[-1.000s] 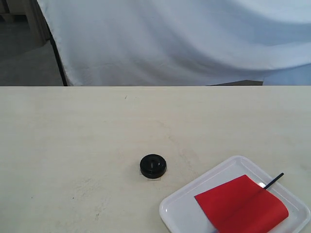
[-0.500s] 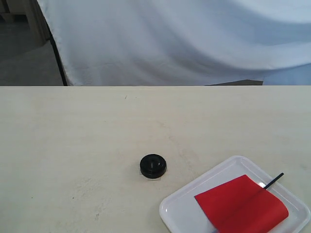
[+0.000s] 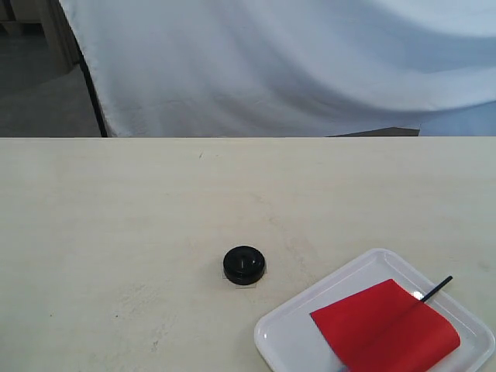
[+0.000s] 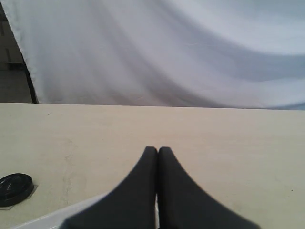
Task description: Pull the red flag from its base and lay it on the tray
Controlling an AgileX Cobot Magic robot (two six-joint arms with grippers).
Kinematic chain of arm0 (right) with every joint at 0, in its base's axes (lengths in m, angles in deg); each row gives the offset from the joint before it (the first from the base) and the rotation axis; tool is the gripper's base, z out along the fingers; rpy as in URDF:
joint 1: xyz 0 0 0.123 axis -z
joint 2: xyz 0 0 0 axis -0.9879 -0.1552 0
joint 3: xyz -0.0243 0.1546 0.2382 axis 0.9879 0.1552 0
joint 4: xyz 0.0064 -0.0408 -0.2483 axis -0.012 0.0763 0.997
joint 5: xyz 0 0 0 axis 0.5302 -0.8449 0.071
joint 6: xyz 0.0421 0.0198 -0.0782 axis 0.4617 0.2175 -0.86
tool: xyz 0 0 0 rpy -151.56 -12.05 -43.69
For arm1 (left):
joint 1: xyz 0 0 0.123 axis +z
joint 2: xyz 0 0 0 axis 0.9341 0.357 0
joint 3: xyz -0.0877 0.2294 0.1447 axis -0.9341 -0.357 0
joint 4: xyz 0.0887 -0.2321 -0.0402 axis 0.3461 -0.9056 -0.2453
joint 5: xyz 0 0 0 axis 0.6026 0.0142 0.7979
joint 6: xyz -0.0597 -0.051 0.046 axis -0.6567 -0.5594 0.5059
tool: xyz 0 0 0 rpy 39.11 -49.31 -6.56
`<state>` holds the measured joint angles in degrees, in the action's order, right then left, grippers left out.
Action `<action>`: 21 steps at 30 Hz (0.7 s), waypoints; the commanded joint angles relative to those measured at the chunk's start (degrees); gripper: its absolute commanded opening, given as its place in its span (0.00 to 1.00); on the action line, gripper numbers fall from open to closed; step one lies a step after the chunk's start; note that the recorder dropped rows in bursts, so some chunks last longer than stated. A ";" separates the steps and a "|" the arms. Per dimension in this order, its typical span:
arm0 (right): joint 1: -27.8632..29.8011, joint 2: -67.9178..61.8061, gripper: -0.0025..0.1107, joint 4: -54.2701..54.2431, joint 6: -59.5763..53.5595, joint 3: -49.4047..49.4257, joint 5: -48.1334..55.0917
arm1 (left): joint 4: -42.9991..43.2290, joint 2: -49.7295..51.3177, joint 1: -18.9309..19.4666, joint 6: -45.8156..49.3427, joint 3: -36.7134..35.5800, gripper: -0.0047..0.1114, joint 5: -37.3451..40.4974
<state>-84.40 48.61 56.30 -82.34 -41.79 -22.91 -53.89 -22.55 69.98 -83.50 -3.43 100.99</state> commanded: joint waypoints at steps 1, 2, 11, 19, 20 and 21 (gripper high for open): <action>-0.23 0.30 0.02 0.18 -0.09 0.13 0.19 | 0.15 -0.16 -0.23 -0.36 -0.09 0.04 -0.26; -0.23 0.30 0.02 0.18 -0.09 0.13 0.29 | 0.15 -0.16 -0.23 -0.36 -0.09 0.04 -0.26; -0.23 0.30 0.02 0.18 0.15 0.13 2.22 | 0.15 -0.16 -0.23 -0.36 -0.09 0.04 -0.26; -0.23 0.30 0.02 0.18 0.15 0.13 2.22 | 0.15 -0.16 -0.23 -0.36 -0.09 0.04 -0.26; -0.23 0.30 0.02 0.18 0.15 0.13 2.22 | 0.15 -0.16 -0.23 -0.36 -0.09 0.04 -0.26; -0.23 0.30 0.02 0.18 0.15 0.13 2.22 | 0.15 -0.16 -0.23 -0.36 -0.09 0.04 -0.26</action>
<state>-84.40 48.61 56.21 -82.22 -41.79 -20.75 -53.89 -22.55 69.98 -83.50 -3.43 100.99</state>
